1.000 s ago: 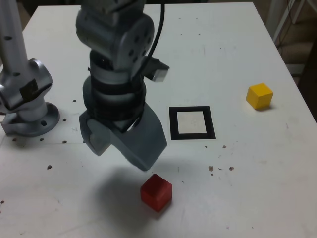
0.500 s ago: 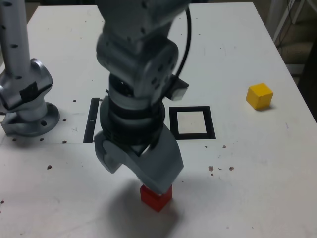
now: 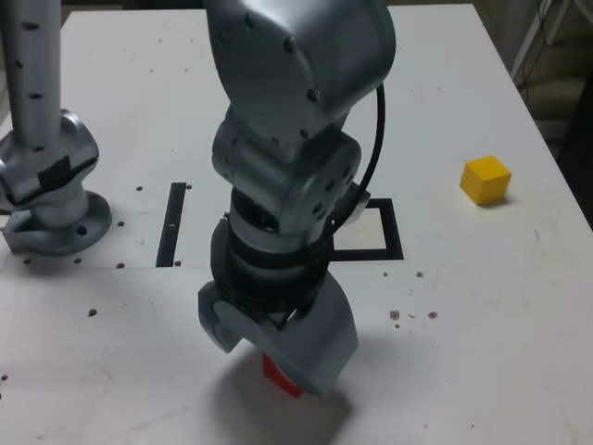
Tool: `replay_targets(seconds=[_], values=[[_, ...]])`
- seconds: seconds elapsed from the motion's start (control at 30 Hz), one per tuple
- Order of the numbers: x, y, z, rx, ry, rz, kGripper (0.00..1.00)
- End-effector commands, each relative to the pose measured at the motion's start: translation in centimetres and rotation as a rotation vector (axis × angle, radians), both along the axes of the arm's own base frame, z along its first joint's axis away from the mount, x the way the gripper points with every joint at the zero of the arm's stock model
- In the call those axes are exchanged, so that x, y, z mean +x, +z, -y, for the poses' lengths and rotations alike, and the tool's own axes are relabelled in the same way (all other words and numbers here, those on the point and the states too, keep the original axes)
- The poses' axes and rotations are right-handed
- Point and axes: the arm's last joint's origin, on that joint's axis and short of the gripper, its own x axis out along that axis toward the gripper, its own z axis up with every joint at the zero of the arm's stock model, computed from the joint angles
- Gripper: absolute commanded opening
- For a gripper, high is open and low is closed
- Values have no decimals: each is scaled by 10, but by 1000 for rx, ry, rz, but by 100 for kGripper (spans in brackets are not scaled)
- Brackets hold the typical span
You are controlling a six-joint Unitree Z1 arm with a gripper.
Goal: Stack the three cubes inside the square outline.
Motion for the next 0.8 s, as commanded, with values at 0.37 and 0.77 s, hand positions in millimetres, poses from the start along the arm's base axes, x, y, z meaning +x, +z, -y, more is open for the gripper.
replay_targets(seconds=[0.37,0.77], values=[[7,-17,7,8,1,-8,82],[8,-17,7,30,6,27,41]])
